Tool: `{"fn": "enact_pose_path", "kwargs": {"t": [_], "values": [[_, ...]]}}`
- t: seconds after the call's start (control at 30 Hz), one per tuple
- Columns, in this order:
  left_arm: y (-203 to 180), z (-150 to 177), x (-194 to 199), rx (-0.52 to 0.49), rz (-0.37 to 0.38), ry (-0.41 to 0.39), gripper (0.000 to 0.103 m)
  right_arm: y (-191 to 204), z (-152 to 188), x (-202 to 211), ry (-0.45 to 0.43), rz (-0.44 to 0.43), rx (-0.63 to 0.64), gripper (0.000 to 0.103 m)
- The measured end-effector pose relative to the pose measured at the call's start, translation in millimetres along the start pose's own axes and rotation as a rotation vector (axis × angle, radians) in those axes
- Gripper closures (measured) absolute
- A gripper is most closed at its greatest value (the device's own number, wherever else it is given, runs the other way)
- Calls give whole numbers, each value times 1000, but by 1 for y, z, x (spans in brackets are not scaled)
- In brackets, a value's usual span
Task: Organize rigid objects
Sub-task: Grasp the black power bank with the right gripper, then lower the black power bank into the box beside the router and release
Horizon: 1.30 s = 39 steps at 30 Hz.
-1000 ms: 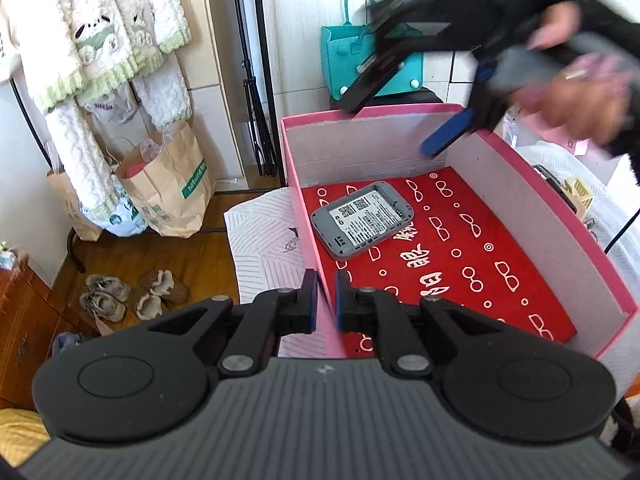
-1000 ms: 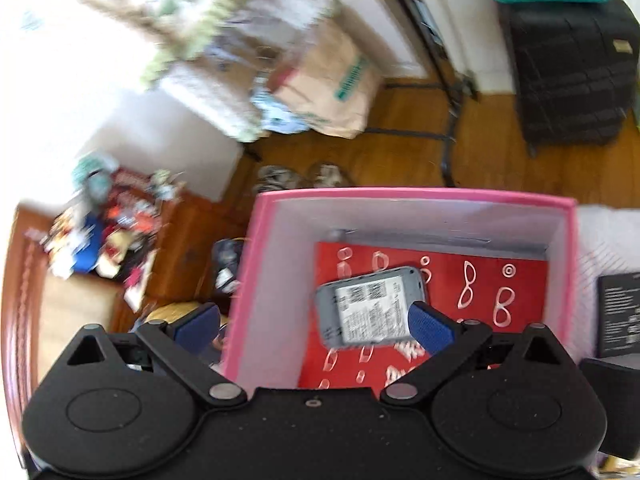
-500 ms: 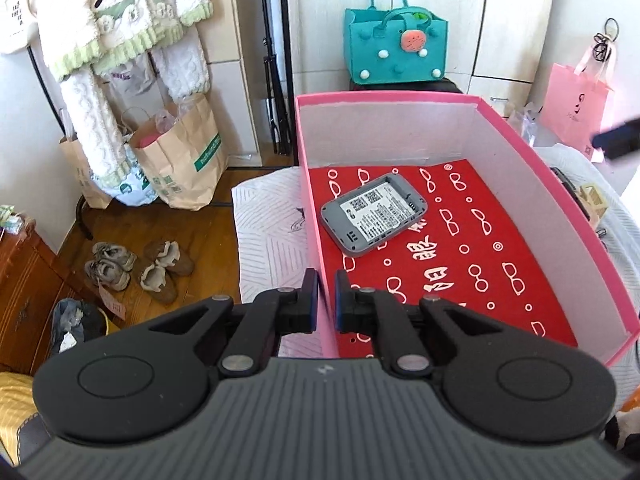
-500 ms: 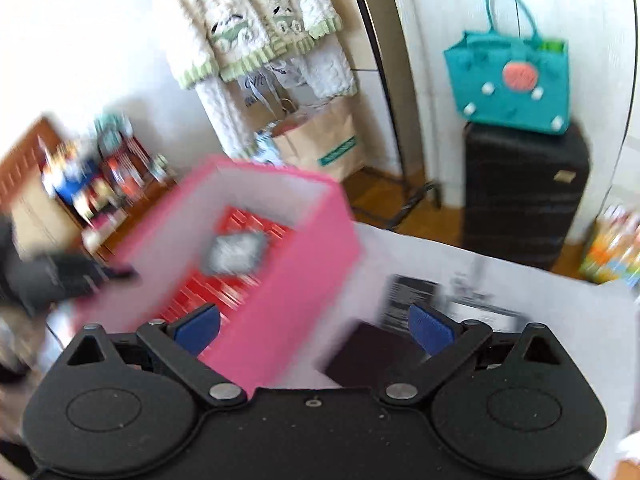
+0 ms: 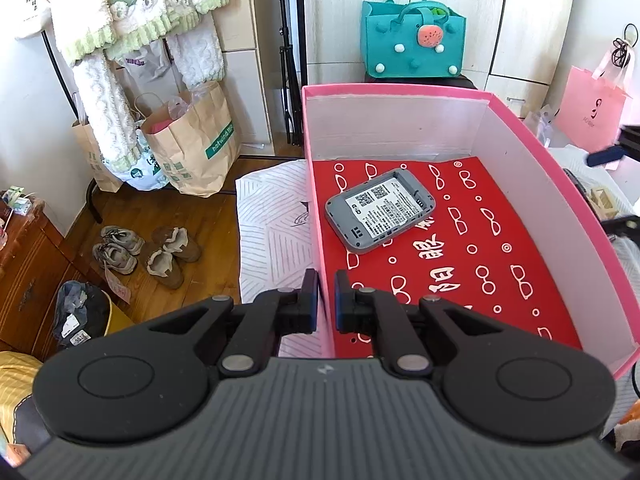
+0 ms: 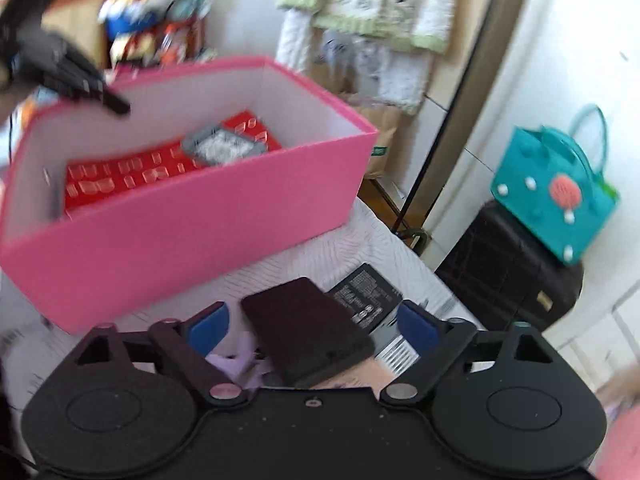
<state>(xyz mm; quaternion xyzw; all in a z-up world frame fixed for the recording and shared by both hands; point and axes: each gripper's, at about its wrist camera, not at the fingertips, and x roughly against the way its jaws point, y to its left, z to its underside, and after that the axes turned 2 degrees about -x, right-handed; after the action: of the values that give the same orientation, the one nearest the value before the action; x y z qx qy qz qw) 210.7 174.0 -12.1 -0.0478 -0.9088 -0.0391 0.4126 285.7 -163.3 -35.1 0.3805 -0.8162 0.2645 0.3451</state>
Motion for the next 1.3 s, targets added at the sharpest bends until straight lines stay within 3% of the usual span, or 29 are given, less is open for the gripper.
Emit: {"fn": "enact_pose_path", "kwargs": {"t": [0.2, 0.27, 0.4, 0.63, 0.7, 0.87, 1.0, 1.1, 1.3], "values": [[2, -1, 0, 9, -6, 15, 96, -12, -9, -28, 92, -163, 93, 26], [2, -1, 0, 10, -6, 18, 96, -9, -9, -33, 140, -182, 120, 29], [2, -1, 0, 11, -5, 17, 96, 6, -3, -36, 158, -136, 168, 27], [2, -1, -1, 11, -3, 15, 96, 15, -1, -43, 154, -73, 128, 25], [2, -1, -1, 13, 1, 15, 96, 16, -3, -49, 145, -40, 123, 21], [3, -2, -2, 19, 10, 14, 96, 11, -8, -47, 132, -47, 8, 35], [5, -2, -2, 26, 18, 23, 95, 12, -12, -33, 90, -17, -80, 36], [6, -1, 0, 26, 25, 23, 95, 10, -16, -22, 80, 67, -159, 36], [6, 1, 2, 15, 29, 20, 95, 7, -25, 17, -15, 108, -245, 36]]}}
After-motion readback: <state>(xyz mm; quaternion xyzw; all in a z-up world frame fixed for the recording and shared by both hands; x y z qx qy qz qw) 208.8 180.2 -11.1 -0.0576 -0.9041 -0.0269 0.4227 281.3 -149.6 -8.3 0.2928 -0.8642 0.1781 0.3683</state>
